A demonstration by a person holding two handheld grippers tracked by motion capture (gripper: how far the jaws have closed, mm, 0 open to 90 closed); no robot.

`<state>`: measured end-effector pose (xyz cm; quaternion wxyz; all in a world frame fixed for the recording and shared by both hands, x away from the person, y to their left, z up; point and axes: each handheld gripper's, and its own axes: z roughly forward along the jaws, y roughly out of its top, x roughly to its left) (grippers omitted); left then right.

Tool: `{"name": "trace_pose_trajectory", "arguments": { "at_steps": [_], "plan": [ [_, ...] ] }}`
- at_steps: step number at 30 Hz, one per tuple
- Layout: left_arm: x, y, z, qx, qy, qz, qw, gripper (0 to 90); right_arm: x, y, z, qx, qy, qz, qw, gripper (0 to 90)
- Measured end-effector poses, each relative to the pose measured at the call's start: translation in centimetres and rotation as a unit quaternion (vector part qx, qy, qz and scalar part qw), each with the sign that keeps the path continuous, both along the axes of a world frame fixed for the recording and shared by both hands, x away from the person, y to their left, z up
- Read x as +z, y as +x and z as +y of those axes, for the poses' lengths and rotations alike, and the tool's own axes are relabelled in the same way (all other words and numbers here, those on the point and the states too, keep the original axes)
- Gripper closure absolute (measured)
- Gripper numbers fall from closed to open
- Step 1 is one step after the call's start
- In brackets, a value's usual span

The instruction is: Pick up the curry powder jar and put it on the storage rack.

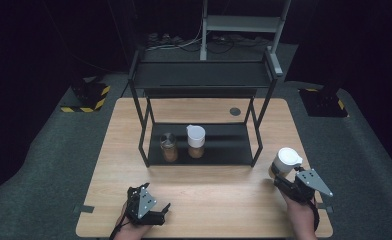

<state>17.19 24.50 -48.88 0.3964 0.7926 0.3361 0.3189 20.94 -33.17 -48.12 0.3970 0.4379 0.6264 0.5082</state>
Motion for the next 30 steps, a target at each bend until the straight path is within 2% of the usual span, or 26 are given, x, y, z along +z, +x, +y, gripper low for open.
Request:
{"name": "trace_pose_trajectory", "arguments": {
  "at_steps": [13,30],
  "plan": [
    [-0.1,0.0,0.1,-0.001,-0.004,-0.001,1.0000,0.9,1.0,-0.5,0.9,0.031,0.004,-0.002,0.9995,30.5],
    [-0.1,0.0,0.2,-0.001,-0.006,-0.001,1.0000,0.9,1.5,-0.4,2.7,0.069,0.002,-0.005,0.9976,30.5]
  ]
}}
